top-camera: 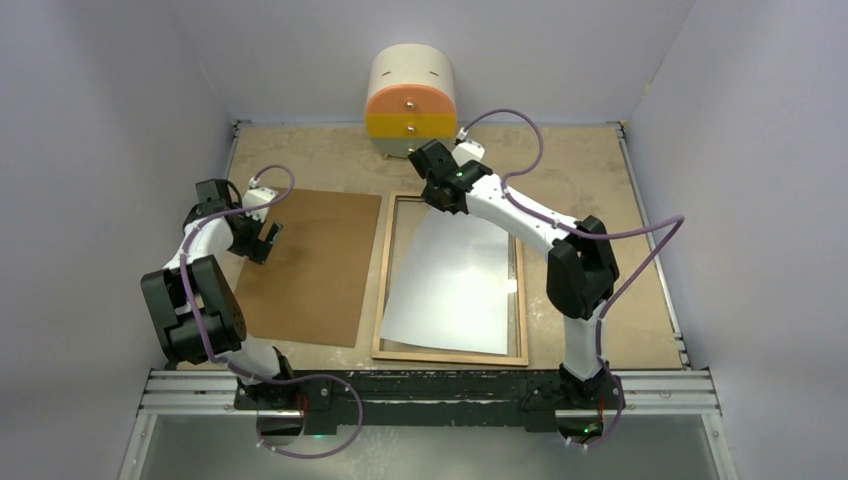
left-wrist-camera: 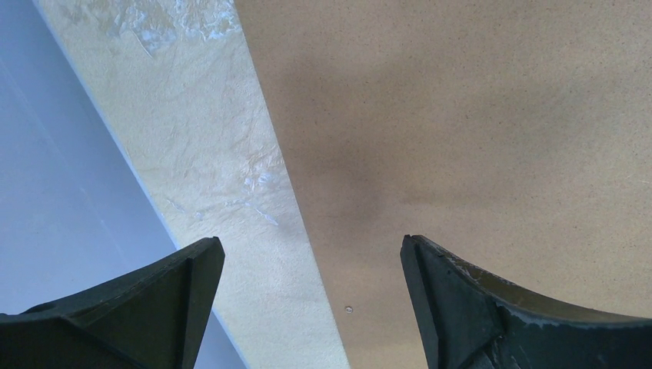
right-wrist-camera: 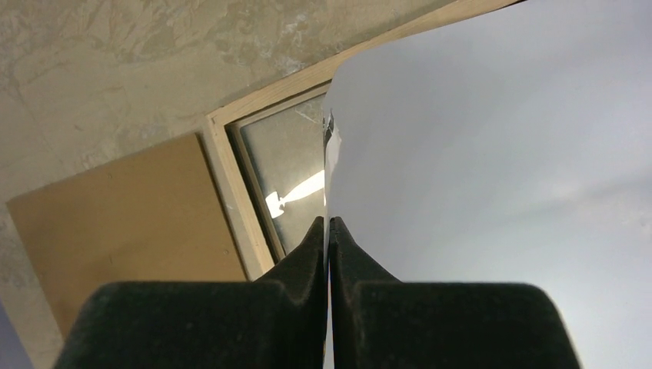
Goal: Put the photo into the frame
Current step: Turn over the photo from the photo frame.
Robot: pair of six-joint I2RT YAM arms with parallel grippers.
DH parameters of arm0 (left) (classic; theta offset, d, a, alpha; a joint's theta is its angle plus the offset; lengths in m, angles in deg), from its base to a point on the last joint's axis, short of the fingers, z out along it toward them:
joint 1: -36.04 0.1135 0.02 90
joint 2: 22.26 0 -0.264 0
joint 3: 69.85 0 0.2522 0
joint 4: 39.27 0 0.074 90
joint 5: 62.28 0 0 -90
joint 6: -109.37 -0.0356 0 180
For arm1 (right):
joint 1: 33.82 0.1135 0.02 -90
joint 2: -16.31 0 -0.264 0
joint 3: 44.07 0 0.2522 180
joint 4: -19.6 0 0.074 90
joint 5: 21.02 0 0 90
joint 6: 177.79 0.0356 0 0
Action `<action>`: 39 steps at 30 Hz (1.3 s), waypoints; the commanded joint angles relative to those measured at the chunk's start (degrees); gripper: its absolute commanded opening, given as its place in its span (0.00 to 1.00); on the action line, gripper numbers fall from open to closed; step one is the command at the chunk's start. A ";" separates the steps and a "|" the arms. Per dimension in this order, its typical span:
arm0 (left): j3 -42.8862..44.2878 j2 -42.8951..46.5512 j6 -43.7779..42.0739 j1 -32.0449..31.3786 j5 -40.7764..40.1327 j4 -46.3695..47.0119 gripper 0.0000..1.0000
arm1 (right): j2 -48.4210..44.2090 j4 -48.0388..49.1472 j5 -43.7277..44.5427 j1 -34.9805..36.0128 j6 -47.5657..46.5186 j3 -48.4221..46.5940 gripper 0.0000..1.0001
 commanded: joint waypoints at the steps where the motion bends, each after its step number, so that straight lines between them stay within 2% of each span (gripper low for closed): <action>1: -0.40 1.61 -1.03 -0.38 -0.02 0.66 0.92 | -1.52 -0.52 3.95 0.30 -4.06 -1.26 0.00; 15: -0.27 1.74 -1.50 -0.37 -0.51 0.72 0.92 | 4.36 -3.22 0.72 0.81 -17.26 -6.14 0.00; 28: -0.24 1.99 -1.62 -0.30 -0.46 0.41 0.92 | 5.32 -4.87 -0.27 1.26 -17.29 -6.30 0.00; 29: -0.22 1.99 -1.53 -0.30 -0.40 0.40 0.92 | 5.42 -4.66 -0.64 1.25 -16.93 -6.30 0.02; 31: -0.27 1.97 -1.51 -0.30 -0.38 0.43 0.92 | 5.59 -3.84 -2.24 1.26 -16.80 -6.34 0.17; 36: -0.44 2.30 -2.19 -0.30 -0.98 0.54 0.92 | 6.49 -3.23 -4.49 1.26 -17.11 -7.47 0.68; 39: -0.52 2.33 -2.40 -0.30 -1.06 0.50 0.93 | 6.33 -2.71 -4.84 1.26 -16.91 -7.51 0.95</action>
